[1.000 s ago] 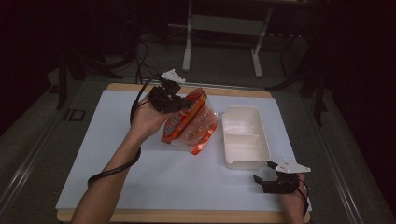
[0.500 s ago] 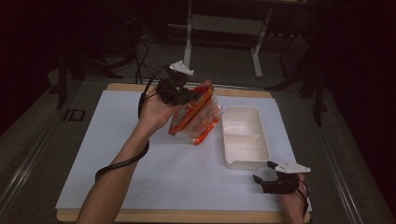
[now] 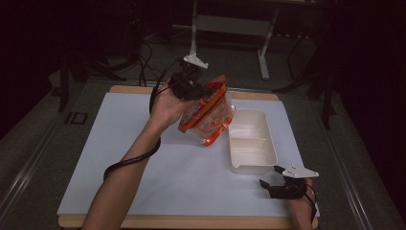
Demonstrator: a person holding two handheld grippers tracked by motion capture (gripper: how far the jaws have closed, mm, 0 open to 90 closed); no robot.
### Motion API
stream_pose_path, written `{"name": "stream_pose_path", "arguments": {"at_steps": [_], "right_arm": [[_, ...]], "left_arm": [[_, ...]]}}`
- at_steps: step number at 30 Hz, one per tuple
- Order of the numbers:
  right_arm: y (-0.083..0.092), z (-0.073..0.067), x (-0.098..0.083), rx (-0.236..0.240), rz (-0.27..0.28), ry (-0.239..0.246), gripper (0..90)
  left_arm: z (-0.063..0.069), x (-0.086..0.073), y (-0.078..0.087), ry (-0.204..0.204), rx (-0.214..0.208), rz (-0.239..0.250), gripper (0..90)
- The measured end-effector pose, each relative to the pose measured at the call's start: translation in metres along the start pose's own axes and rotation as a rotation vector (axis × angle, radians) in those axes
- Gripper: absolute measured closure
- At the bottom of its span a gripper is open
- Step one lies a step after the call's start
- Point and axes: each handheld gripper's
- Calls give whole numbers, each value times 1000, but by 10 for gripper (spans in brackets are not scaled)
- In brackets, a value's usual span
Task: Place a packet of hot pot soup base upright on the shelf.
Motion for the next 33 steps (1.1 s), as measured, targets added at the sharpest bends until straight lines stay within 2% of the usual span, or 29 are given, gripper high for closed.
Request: {"name": "stream_pose_path", "arguments": {"at_steps": [19, 29, 33], "right_arm": [[0, 0, 0, 2, 2, 0, 146], [0, 0, 0, 2, 4, 0, 145], [0, 0, 0, 3, 3, -1, 145]], "left_arm": [[2, 22, -9, 6, -5, 7, 900], [8, 28, -15, -3, -4, 29, 900], [10, 31, -18, 7, -4, 38, 900]]}}
Point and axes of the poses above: each handheld gripper's, and its own axes: y roughly backward along the jaws, x roughly out of its top, z roughly to its right, and after that the axes turned 10 degrees about x, right-handed
